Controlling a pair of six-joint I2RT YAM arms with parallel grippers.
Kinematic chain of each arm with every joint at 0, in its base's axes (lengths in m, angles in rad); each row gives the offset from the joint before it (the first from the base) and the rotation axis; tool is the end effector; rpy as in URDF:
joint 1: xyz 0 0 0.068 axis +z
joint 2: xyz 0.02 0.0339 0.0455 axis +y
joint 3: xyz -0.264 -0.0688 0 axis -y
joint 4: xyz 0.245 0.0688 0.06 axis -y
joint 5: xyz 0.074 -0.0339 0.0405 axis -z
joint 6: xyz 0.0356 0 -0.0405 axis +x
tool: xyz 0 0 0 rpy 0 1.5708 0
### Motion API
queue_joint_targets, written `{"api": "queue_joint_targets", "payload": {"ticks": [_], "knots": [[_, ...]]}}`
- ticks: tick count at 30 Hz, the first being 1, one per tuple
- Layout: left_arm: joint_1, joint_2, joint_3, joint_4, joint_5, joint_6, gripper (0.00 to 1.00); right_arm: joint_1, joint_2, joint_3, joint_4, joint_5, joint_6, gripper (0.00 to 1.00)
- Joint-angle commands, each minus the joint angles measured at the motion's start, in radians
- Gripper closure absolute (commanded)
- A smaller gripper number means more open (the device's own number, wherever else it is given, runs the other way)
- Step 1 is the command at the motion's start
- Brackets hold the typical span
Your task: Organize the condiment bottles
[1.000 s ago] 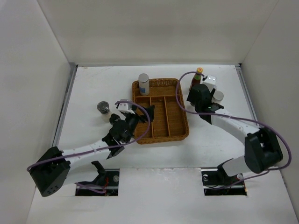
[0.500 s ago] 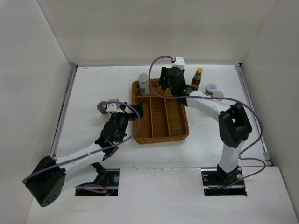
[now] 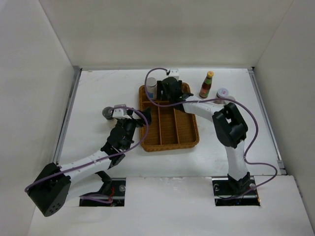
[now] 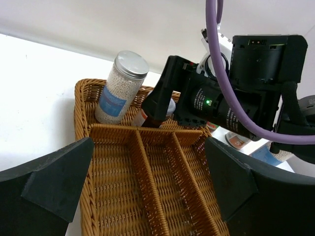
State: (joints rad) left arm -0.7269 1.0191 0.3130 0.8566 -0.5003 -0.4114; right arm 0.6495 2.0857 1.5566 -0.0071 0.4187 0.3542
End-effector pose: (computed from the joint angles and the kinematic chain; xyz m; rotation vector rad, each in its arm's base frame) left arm 0.1690 -0.1275 0.2408 -0.1915 1.4520 -0.5778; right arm 0.3937 0.2808 0.2170 -0.0564 2.0604 0.1789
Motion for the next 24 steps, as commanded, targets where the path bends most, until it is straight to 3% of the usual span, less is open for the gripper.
{"api": "queue_joint_targets", "payload": {"ticks": [1, 9, 15, 19, 24], "knots": [[0.008, 0.001, -0.008, 0.048, 0.006, -0.012, 0.00, 0.008, -0.088, 0.005, 0.059, 0.006, 0.026, 0.14], [0.010, -0.004, -0.017, 0.050, 0.000, -0.023, 0.00, -0.049, -0.500, -0.189, 0.059, 0.052, -0.004, 0.04], [-0.006, 0.033, -0.014, 0.055, 0.008, -0.047, 0.00, -0.253, -0.857, -0.493, 0.035, 0.299, -0.032, 0.00], [-0.015, 0.046, -0.005, 0.062, 0.026, -0.055, 0.00, -0.394, -0.943, -0.630, -0.049, 0.365, -0.015, 0.00], [-0.018, 0.045, -0.002, 0.062, 0.028, -0.058, 0.00, -0.451, -0.919, -0.708, -0.064, 0.244, 0.015, 0.00]]}}
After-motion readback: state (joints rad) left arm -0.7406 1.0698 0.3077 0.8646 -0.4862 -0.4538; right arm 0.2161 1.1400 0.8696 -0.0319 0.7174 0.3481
